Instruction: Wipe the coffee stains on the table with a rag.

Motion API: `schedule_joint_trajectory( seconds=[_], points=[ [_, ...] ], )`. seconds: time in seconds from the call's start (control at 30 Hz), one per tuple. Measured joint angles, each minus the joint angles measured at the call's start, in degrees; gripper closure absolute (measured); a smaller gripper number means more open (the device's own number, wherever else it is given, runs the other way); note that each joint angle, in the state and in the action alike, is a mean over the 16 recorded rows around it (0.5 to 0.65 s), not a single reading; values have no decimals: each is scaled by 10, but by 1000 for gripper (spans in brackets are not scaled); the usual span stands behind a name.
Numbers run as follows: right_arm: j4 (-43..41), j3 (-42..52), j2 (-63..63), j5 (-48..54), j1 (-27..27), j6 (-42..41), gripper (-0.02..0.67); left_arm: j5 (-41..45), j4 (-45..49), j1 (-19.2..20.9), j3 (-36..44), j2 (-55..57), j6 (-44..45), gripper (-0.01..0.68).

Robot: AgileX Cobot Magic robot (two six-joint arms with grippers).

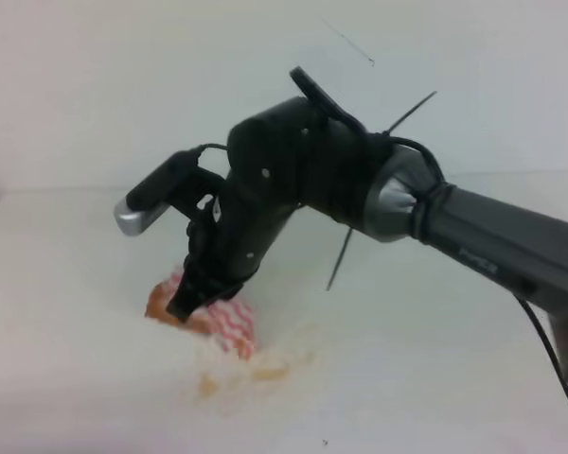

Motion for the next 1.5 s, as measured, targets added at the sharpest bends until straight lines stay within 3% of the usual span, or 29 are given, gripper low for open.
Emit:
schedule_joint_trajectory(
  seconds=[0.27, 0.47, 0.87, 1.17, 1.5],
  points=[
    [46, 166, -51, -138, 1, -16, 631, 0, 0, 0, 0, 0, 0, 672],
    [60, 234, -54, -197, -11, -20, 632, 0, 0, 0, 0, 0, 0, 672],
    [19, 240, -35, -148, -98, -20, 638, 1, 0, 0, -1, 1, 0, 672],
    [27, 249, -55, -119, -177, -64, 636, 0, 0, 0, 0, 0, 0, 672],
    [63, 370, -196, -190, -255, -117, 631, 0, 0, 0, 0, 0, 0, 672]
  ],
)
